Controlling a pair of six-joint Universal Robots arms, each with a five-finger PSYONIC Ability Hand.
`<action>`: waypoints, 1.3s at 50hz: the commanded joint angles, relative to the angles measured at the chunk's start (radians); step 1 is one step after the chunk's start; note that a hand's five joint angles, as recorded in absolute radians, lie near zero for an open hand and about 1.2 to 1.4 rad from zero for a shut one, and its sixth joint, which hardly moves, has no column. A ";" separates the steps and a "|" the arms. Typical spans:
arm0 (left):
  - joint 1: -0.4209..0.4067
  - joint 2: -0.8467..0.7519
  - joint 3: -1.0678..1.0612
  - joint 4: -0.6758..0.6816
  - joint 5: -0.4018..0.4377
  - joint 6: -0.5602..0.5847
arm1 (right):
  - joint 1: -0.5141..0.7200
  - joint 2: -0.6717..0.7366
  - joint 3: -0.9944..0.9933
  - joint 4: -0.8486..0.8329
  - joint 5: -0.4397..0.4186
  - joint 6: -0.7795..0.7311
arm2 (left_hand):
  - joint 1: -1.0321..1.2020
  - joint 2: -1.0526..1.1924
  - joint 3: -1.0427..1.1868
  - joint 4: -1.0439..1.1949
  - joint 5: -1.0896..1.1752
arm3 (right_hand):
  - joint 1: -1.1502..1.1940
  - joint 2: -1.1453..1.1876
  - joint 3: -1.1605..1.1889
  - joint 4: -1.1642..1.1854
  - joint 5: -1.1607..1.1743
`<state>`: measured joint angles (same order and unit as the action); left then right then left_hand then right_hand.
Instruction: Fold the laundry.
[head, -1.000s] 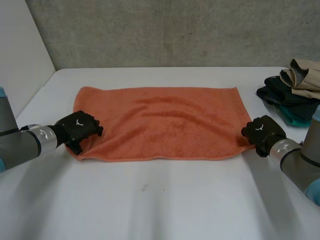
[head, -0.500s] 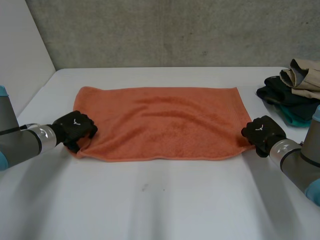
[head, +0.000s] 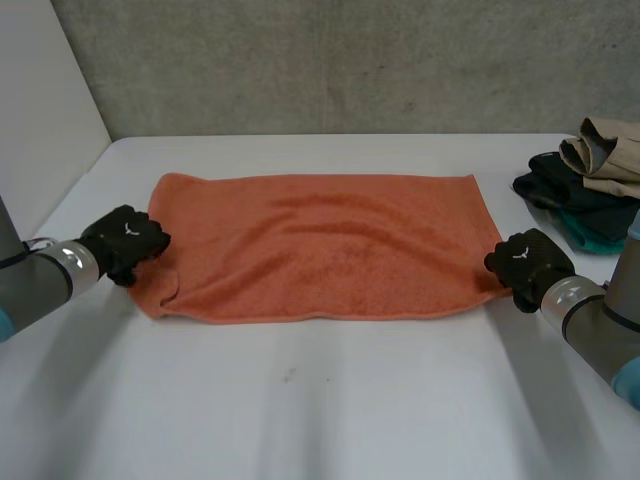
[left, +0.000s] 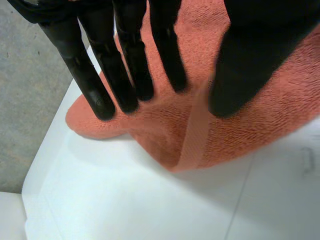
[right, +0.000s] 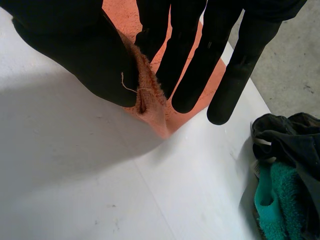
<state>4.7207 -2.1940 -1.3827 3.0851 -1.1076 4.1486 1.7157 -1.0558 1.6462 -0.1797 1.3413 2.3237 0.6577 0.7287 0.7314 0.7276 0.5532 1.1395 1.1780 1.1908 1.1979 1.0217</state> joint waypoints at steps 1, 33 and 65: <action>-0.001 0.010 -0.027 -0.003 0.081 -0.042 | 0.007 0.000 0.001 0.002 0.002 0.000 | -0.086 -0.157 -0.160 -0.156 -0.156 | 0.257 0.218 0.205 0.198 0.200; -0.017 -0.112 0.060 -0.006 0.078 -0.038 | 0.005 0.004 0.007 -0.003 0.004 -0.020 | 0.069 -0.002 -0.004 0.000 -0.001 | 0.257 0.218 0.205 0.198 0.200; 0.104 0.408 -0.404 -0.126 -0.081 -0.038 | -0.086 -0.194 0.010 0.424 0.007 -0.304 | 0.739 0.668 0.665 0.669 0.669 | 0.257 0.218 0.205 0.198 0.200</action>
<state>4.7708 -2.0228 -1.5539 3.0450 -1.1617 4.1039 1.6946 -1.1399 1.6450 -0.0281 1.3492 2.2041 1.1285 1.1940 1.1861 1.1957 0.9684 1.1395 1.1780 1.1908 1.1979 1.0216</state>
